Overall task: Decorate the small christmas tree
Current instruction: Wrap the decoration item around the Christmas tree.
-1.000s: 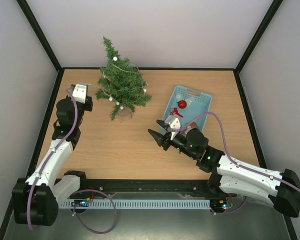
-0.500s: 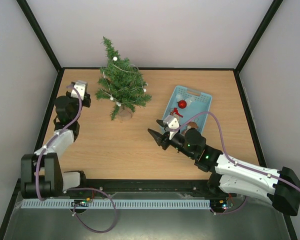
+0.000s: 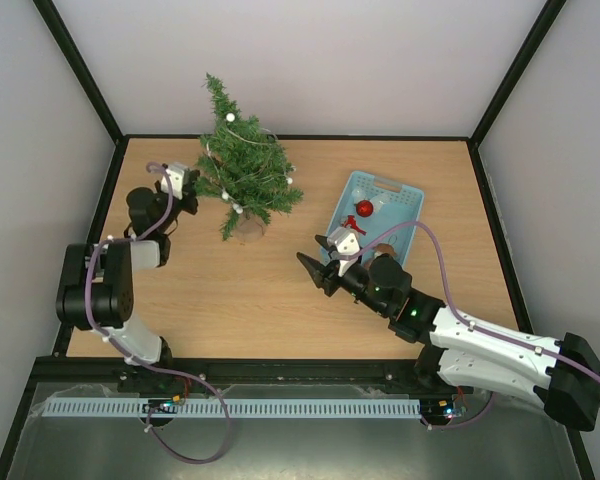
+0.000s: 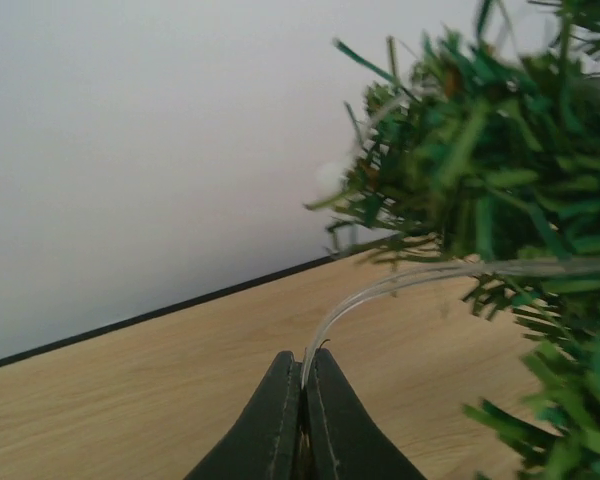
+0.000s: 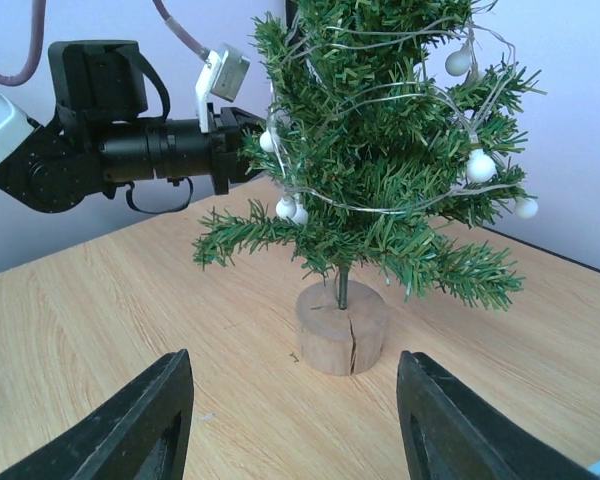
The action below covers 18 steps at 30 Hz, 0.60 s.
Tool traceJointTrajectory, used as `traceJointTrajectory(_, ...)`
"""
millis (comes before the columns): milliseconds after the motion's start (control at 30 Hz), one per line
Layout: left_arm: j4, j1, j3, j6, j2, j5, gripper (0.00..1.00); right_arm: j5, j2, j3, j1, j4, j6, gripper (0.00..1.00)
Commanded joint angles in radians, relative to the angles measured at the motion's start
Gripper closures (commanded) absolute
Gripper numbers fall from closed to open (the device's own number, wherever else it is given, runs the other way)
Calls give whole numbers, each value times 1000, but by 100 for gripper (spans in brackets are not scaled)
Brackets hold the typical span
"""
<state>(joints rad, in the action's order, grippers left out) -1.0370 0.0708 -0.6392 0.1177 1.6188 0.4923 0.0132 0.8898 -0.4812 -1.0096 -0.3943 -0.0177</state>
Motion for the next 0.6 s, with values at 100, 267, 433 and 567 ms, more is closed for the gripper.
traceJointTrajectory(100,-267,-37,16,-151,83,120,96,-30,14,-29,-6,-13,9,46)
traceJointTrajectory(267,-368,-54,58,-226,97,114,98,-25,9,-21,-7,-21,2,46)
traceJointTrajectory(433,-407,-55,91,-251,98,87,90,-23,-18,-13,-6,-15,0,46)
traceJointTrajectory(567,-407,-55,118,-266,77,48,84,-24,-34,-7,-6,-8,-6,46)
